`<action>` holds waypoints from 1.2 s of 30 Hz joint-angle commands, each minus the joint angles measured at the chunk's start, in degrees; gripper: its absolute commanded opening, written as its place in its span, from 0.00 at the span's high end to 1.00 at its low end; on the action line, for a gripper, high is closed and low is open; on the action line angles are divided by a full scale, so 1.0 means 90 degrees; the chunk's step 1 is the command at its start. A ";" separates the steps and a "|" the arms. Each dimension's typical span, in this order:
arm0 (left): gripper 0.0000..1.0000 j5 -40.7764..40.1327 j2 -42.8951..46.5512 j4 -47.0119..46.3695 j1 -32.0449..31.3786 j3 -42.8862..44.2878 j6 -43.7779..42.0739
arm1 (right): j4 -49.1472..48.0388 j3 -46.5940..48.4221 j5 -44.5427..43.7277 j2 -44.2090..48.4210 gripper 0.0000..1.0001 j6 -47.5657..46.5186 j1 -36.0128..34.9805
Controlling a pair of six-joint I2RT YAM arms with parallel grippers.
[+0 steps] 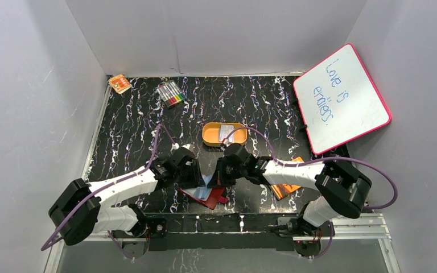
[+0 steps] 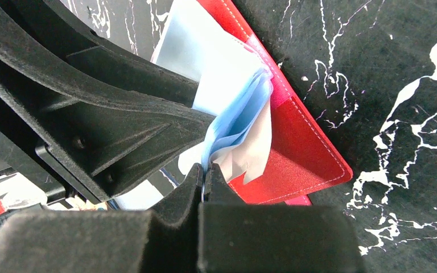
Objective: Put the credit cards into the card holder
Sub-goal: Open the card holder at the center of the board.
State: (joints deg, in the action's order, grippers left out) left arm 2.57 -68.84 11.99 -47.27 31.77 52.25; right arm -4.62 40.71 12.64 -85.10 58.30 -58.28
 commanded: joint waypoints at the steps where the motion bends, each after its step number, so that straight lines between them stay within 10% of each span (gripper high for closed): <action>1: 0.65 -0.0121 0.0200 0.0137 -0.0021 -0.0015 -0.0040 | -0.0279 0.0012 0.0040 0.0278 1.00 -0.0060 0.0044; 36: 0.92 -0.0070 0.0442 0.0164 -0.0022 -0.0005 0.0146 | 0.0256 -0.0257 -0.0503 0.0000 1.00 -0.0429 0.0051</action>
State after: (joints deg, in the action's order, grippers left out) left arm 2.22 -66.17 12.25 -47.27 31.75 53.65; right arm -2.90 38.50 9.32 -84.75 55.29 -58.08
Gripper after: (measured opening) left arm 0.114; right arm 0.020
